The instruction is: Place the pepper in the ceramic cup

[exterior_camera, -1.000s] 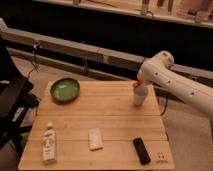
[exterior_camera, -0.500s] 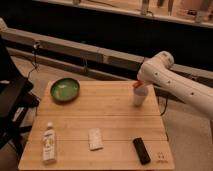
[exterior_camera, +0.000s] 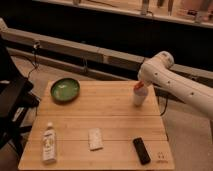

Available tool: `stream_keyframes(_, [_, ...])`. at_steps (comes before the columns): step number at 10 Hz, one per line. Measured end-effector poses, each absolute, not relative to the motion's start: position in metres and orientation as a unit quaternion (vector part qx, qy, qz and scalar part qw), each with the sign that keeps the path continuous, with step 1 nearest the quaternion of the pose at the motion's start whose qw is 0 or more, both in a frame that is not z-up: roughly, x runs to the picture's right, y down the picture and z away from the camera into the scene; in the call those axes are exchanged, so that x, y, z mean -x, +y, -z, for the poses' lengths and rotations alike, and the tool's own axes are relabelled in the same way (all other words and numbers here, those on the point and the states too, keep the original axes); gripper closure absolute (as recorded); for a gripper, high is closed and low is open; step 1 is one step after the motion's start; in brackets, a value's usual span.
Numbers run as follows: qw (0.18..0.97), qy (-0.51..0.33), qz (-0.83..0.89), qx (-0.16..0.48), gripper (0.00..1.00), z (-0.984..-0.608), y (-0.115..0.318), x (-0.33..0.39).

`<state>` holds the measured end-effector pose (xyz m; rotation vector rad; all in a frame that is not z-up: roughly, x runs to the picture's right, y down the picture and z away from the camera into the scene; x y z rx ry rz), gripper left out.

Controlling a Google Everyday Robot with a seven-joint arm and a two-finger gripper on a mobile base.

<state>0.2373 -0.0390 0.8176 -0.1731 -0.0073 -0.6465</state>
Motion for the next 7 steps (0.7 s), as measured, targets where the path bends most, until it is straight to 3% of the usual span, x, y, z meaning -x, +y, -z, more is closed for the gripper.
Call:
stream_keyframes(2, [0.945,-0.003,0.317,0.085,0.53,-0.8175,-0.0395,-0.2376])
stream_keyframes(3, [0.945,-0.003,0.316,0.085,0.42,-0.8178,-0.0394,-0.238])
stream_keyframes(7, [0.945,-0.002,0.315,0.085,0.21,-0.8183,-0.039,-0.2392])
